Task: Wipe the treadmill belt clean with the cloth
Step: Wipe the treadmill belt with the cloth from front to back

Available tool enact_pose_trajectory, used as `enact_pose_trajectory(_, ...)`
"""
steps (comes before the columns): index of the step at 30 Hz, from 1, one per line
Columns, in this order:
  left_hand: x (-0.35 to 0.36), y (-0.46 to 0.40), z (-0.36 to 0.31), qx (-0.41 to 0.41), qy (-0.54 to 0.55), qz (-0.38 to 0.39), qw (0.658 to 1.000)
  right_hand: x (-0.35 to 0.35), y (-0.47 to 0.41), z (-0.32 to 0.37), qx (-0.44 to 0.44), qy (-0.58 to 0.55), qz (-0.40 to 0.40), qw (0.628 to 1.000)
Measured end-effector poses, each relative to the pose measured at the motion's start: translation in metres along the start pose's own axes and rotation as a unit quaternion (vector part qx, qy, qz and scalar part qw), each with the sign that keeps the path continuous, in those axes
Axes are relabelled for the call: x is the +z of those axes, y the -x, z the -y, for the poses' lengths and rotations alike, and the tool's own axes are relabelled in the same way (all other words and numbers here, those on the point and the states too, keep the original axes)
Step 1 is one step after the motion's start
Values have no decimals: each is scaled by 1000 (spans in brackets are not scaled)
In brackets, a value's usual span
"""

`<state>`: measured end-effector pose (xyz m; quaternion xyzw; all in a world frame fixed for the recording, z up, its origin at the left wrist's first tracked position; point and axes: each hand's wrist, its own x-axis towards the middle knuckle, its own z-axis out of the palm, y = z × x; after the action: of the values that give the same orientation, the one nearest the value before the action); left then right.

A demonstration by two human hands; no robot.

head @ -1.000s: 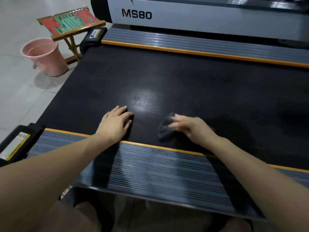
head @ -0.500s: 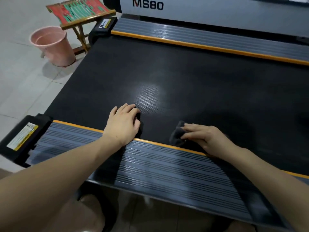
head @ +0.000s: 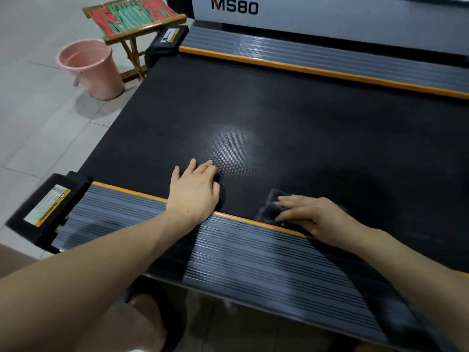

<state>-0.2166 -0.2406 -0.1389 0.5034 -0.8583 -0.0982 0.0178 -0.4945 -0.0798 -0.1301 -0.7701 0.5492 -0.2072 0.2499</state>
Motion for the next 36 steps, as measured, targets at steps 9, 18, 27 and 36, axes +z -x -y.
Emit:
enact_pose_trajectory(9,-2,1,1,9,-4,-8,1000,29,-122,-18,132,27,-258,957)
enact_pose_trajectory(18,-4,2,9,-3,77,-39,996,43,-47,36,24,-51,-68,996)
enact_pose_trajectory(27,-18,-22,26,25,90,-23,995,53,-76,32,44,-14,-156,987)
enact_pose_trajectory(36,-21,-81,50,28,41,8,999,31,-161,-21,74,46,-224,971)
